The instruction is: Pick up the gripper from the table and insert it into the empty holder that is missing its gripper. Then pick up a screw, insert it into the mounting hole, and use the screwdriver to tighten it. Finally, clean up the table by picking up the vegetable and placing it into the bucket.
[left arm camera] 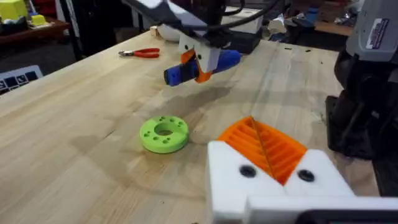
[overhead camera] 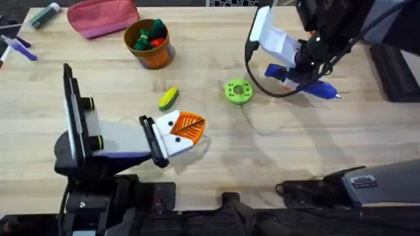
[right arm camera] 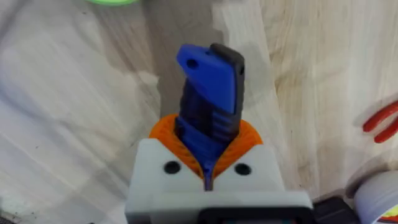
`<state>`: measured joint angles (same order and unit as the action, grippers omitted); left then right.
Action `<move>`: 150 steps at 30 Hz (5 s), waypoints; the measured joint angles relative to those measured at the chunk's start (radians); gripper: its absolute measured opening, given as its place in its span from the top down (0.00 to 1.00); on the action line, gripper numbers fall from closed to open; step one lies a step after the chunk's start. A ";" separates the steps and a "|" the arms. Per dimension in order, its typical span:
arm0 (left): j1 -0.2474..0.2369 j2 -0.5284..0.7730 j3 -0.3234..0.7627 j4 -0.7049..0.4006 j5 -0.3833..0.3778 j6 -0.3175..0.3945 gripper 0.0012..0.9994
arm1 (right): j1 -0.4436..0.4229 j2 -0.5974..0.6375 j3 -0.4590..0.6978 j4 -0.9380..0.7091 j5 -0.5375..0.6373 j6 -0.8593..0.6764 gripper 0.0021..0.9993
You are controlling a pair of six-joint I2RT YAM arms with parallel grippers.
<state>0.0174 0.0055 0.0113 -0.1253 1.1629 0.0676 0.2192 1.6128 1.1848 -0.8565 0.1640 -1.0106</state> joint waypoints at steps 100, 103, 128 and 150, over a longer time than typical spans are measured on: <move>0.000 1.236 1.166 -1.020 -0.933 0.187 0.01 | -0.015 -0.850 -0.286 -0.047 -0.266 1.041 0.01; -0.038 1.272 1.166 -1.036 -0.986 0.180 0.01 | -0.015 -0.850 -0.286 -0.047 -0.266 1.041 0.01; -0.216 1.770 1.136 -0.861 -1.164 0.028 0.02 | -0.015 -0.850 -0.286 -0.047 -0.266 1.041 0.01; -0.216 1.506 1.133 -0.868 -1.160 -0.022 0.97 | -0.015 -0.850 -0.286 -0.048 -0.266 1.041 0.01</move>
<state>-0.1986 1.5119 1.1446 -0.9937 0.0032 0.0451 0.2043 0.7630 0.8986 -0.9048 -0.1020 0.0307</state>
